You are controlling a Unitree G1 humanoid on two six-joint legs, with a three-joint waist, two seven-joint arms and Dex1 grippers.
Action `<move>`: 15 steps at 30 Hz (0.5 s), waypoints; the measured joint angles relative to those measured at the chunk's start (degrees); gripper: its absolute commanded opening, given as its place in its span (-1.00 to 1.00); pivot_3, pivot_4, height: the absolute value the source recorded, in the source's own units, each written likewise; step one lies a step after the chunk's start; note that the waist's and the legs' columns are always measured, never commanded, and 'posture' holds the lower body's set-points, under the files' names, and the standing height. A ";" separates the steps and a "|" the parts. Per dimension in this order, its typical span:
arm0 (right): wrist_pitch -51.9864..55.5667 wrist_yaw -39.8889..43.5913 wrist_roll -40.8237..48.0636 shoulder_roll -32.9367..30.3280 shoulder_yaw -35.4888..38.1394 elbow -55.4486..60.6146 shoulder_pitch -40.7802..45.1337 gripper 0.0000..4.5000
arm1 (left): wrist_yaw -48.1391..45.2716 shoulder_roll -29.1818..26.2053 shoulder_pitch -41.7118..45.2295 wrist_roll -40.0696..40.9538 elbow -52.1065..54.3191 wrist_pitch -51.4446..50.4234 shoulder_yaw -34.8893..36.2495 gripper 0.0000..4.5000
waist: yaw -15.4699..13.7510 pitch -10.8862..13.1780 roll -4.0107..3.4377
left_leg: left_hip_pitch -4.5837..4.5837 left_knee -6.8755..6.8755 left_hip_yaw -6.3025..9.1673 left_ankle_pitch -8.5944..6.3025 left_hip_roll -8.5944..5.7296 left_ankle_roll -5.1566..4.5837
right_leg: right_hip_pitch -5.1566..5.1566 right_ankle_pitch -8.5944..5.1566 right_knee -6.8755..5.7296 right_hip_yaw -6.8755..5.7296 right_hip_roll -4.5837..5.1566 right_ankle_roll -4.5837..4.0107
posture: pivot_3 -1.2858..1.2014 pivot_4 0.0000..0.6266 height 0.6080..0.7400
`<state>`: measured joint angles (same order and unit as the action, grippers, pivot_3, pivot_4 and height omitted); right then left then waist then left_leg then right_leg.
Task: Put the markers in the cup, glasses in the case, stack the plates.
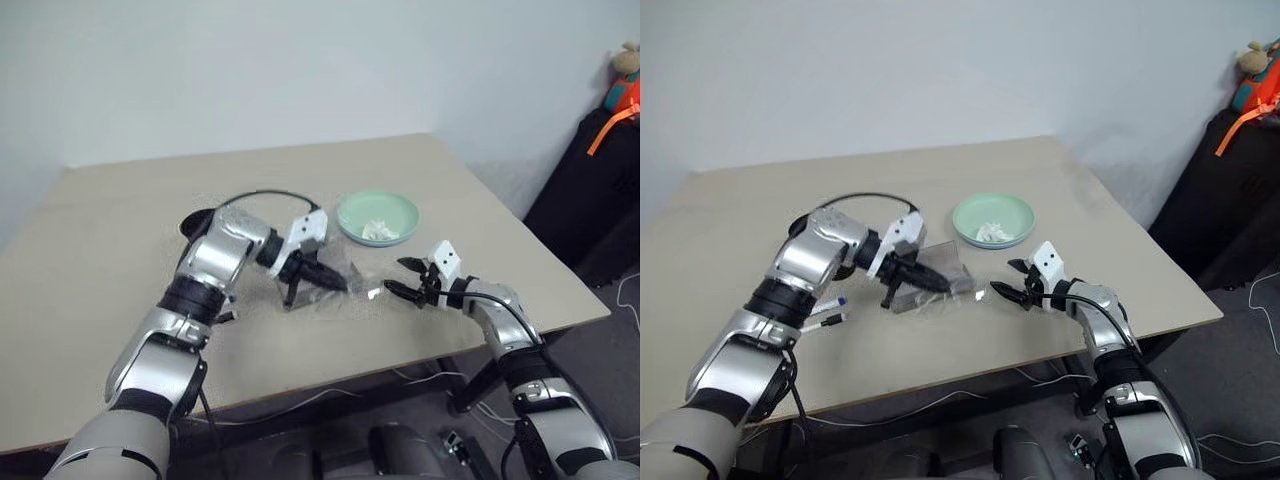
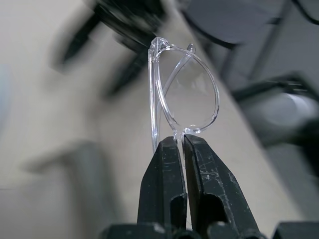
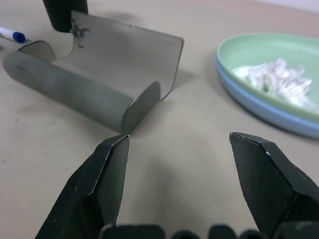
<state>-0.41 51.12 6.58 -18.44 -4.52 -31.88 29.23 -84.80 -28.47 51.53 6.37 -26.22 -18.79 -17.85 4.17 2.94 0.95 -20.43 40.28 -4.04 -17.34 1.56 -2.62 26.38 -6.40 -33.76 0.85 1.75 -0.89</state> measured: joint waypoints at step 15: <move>-0.25 -0.02 0.02 0.04 -0.86 -0.67 0.16 0.55 | 16.25 2.56 7.26 -15.78 -24.44 16.85 -3.56 -0.99 | -0.07 0.00 0.02 | -0.09 -0.02 0.01 0.01 -0.04 -0.01 | 0.05 0.08 0.01 0.01 0.00 0.13 | 0.03 -1.00 0.70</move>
<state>-0.66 51.11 6.59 -18.40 -5.39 -32.55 29.39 -68.55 -25.91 58.79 -9.41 -50.66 -1.94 -21.41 4.10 2.93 0.97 -20.52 40.25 -4.03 -17.33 1.52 -2.63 26.43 -6.32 -33.75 0.86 1.76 -0.76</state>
